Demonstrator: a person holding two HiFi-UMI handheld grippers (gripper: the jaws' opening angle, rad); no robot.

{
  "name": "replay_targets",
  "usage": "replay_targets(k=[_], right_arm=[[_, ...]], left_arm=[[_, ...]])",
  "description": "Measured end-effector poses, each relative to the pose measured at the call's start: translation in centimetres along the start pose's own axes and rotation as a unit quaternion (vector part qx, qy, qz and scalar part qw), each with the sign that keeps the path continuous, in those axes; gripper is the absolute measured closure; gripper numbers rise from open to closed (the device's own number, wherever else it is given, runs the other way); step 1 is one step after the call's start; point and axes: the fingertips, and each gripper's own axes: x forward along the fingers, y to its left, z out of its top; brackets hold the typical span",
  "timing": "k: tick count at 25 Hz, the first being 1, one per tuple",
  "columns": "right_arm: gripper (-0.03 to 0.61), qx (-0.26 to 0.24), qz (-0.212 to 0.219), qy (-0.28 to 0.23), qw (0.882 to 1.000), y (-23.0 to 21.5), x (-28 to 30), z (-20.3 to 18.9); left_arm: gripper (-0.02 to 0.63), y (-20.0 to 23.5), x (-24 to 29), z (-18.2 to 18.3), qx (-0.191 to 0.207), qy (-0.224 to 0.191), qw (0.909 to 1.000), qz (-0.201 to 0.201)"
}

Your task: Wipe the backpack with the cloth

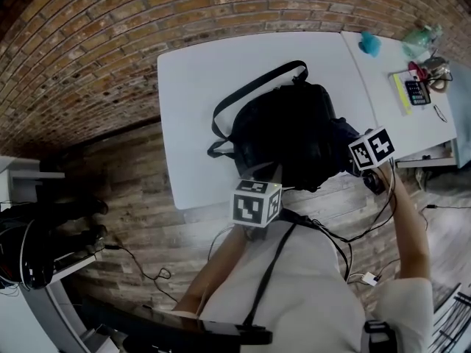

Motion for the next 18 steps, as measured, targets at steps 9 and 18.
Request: replay_targets(k=[9,18], right_arm=[[0.54,0.0,0.014,0.009,1.0,0.8,-0.3,-1.5],[0.54,-0.002,0.04,0.031,0.999,1.8,-0.6,-3.1]], left_arm=[[0.611,-0.1,0.3,0.1,0.002,0.003,1.0,-0.002],[0.611,0.0,0.7,0.6,0.005,0.003,1.0,-0.002]])
